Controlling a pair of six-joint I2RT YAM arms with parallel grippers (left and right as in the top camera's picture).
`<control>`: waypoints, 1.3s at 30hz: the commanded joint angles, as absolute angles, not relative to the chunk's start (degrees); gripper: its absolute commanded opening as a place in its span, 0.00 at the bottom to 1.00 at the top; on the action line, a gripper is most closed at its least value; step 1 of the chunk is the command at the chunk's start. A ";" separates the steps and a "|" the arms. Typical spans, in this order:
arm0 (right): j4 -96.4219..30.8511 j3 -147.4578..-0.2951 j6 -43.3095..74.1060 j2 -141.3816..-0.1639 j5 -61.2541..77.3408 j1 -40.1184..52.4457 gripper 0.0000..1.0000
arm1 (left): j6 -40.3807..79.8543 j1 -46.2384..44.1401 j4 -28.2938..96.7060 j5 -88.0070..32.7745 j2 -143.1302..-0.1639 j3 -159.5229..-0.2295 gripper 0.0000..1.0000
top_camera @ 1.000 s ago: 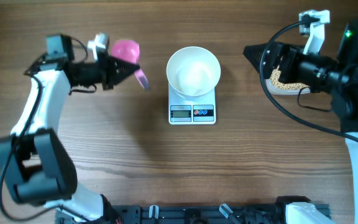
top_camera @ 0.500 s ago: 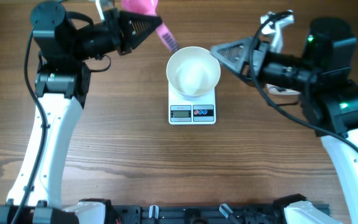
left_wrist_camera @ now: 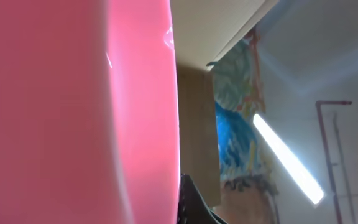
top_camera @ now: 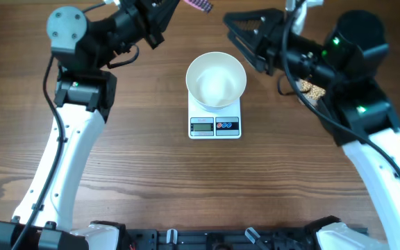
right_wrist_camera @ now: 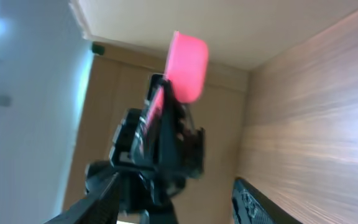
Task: Scoop item into bowl and weigh 150g on scale
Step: 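Lift the pink scoop with the left gripper toward the right gripper, then grasp the scoop handle with the right gripper beside the left gripper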
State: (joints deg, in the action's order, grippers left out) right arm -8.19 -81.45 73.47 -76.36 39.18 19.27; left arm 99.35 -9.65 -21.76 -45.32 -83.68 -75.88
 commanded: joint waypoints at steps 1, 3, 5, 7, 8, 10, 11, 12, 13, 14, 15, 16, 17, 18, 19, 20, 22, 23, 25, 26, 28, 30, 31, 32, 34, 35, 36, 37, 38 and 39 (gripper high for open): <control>-3.25 -81.52 78.94 -79.40 40.99 19.88 0.55 | 101.67 -11.51 -21.43 -41.85 -83.48 -76.18 0.04; -1.04 -81.52 80.03 -80.42 41.85 19.88 0.53 | 101.56 -11.73 -21.39 -41.69 -83.48 -76.18 0.04; 0.14 -81.52 80.18 -81.19 42.94 19.88 0.52 | 100.73 -11.75 -20.58 -41.67 -83.48 -76.18 0.04; 0.14 -81.52 79.79 -81.58 43.62 19.99 0.52 | 100.71 -11.75 -18.65 -41.91 -83.48 -76.18 0.04; 0.14 -81.52 79.50 -81.62 43.77 20.03 0.52 | 99.83 -11.77 -17.41 -42.17 -83.48 -76.18 0.04; 0.19 -81.52 78.63 -81.67 43.77 20.03 0.51 | 95.96 -11.86 -14.41 -42.37 -83.48 -76.18 0.04; 0.21 -81.52 77.89 -81.65 43.75 20.03 0.50 | 94.52 -11.86 -12.93 -42.54 -83.46 -76.18 0.04; 0.14 -81.52 77.67 -81.65 43.75 20.03 0.50 | 93.95 -11.86 -11.73 -42.57 -83.48 -76.18 0.04; -0.08 -81.52 77.32 -81.67 43.75 20.03 0.50 | 93.19 -11.86 -10.28 -42.54 -83.48 -76.18 0.04; -0.60 -81.52 77.23 -81.69 43.62 20.03 0.50 | 93.14 -11.86 -9.78 -42.54 -83.46 -76.18 0.04; -1.43 -81.52 77.10 -81.78 43.53 20.03 0.50 | 93.19 -11.86 -9.61 -42.54 -83.48 -76.18 0.04; -1.96 -81.52 77.10 -81.82 43.55 20.03 0.50 | 93.19 -11.86 -9.67 -42.54 -83.48 -76.18 0.04; -2.83 -81.52 77.17 -81.95 43.57 20.03 0.50 | 93.17 -11.90 -9.98 -42.57 -83.48 -76.18 0.04; -3.81 -81.52 77.17 -81.97 43.57 20.03 0.50 | 93.17 -11.90 -10.48 -42.74 -83.48 -76.18 0.04; -4.69 -81.52 77.14 -82.02 43.57 20.03 0.50 | 93.14 -11.90 -11.05 -43.05 -83.48 -76.18 0.04; -5.17 -81.52 77.17 -82.08 43.59 20.05 0.50 | 93.08 -11.90 -11.64 -43.48 -83.48 -76.18 0.04; -5.41 -81.52 77.14 -82.08 43.86 20.10 0.50 | 91.70 -11.90 -12.64 -44.34 -83.46 -76.18 0.04; -5.37 -81.52 77.14 -82.08 43.81 20.08 0.50 | 91.61 -11.90 -12.62 -44.60 -83.46 -76.18 0.04; -5.13 -81.52 77.14 -82.08 43.77 20.08 0.50 | 91.50 -11.90 -12.56 -45.28 -83.46 -76.18 0.04; -5.15 -81.52 77.14 -82.08 43.75 20.08 0.50 | 90.67 -11.90 -12.56 -45.34 -83.46 -76.18 0.04; -5.15 -81.52 77.12 -82.08 43.75 20.08 0.50 | 88.84 -12.29 -12.56 -45.34 -83.46 -76.18 0.04; -5.15 -81.52 77.14 -82.08 43.75 20.08 0.50 | 88.84 -13.08 -12.43 -45.21 -83.46 -76.18 0.04; -5.15 -81.52 77.17 -82.08 43.77 20.10 0.50 | 88.82 -13.50 -12.29 -44.88 -83.46 -76.18 0.04; -5.15 -81.52 77.17 -82.08 43.79 20.10 0.50 | 88.64 -14.04 -12.10 -44.38 -83.46 -76.18 0.04; -5.17 -81.52 77.12 -82.08 43.81 20.27 0.50 | 88.64 -14.94 -11.68 -43.57 -83.46 -76.18 0.04; -5.17 -81.52 77.12 -82.08 43.77 20.43 0.50 | 88.60 -15.25 -11.18 -43.24 -83.48 -76.18 0.04; -5.19 -81.52 77.12 -82.08 43.77 20.40 0.50 | 88.09 -15.40 -10.39 -42.94 -83.48 -76.18 0.04; -5.19 -81.52 77.08 -82.08 43.77 20.40 0.50 | 87.05 -15.44 -9.67 -42.94 -83.46 -76.18 0.04; -5.19 -81.52 77.10 -82.08 43.77 20.40 0.50 | 86.13 -15.44 -9.06 -42.96 -83.48 -76.18 0.04; -5.19 -81.52 77.03 -82.08 43.75 20.40 0.49 | 85.82 -15.44 -8.19 -42.98 -83.48 -76.18 0.04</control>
State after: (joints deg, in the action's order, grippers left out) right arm -5.50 -81.45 78.17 -81.54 42.63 20.01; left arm 89.45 -15.33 -9.41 -43.90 -83.68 -75.88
